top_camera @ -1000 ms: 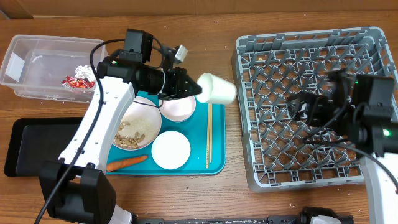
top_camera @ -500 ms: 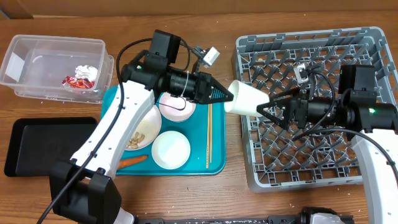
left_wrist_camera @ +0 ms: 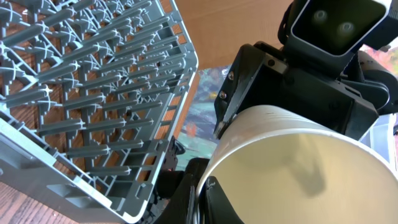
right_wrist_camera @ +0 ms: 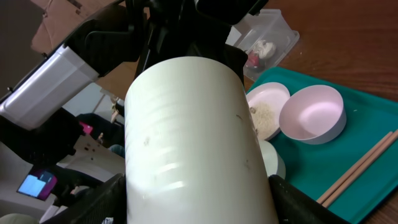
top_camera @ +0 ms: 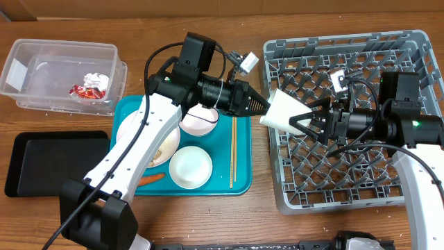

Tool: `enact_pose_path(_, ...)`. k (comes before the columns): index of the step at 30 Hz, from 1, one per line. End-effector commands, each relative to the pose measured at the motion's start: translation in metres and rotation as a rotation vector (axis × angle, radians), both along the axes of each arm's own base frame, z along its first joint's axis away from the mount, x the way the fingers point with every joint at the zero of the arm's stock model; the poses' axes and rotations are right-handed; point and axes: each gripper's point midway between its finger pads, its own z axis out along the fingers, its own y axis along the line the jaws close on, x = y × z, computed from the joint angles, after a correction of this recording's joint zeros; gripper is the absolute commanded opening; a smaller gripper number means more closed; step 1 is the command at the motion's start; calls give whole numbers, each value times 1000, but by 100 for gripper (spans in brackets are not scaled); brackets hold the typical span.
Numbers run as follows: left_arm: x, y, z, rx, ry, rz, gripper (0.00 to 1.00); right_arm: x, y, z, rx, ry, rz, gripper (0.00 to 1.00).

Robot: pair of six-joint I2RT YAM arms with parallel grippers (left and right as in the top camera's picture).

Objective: Sort waste into correct bins and load items into the dishwasher
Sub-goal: 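Grasp the cup with the right gripper and open the left gripper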

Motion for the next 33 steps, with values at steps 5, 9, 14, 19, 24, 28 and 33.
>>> enact_pose_path(5, 5, -3, 4, 21, -11, 32, 4, -1, 2, 8, 3, -15, 8, 63)
enact_pose_path(9, 9, -3, 1, 36, -21, 50, 5, -2, 2, 7, 5, 0, 7, 63)
enact_pose_path(14, 10, -3, 2, 32, -30, 50, 4, -2, 2, 7, 4, 0, 6, 63)
enact_pose_path(19, 9, -3, 2, 32, -30, 49, 4, -2, 2, 7, 4, 4, 6, 71)
enact_pose_path(24, 10, -5, 4, 26, -28, 52, 4, -3, 2, 6, 2, 10, 5, 95)
enact_pose_path(28, 14, -7, 8, 15, -25, 63, 4, -3, 2, 5, -2, 15, 3, 93)
enact_pose_path(33, 17, -8, 13, 3, -16, 76, 4, -1, -1, -5, -50, 41, -24, 89)
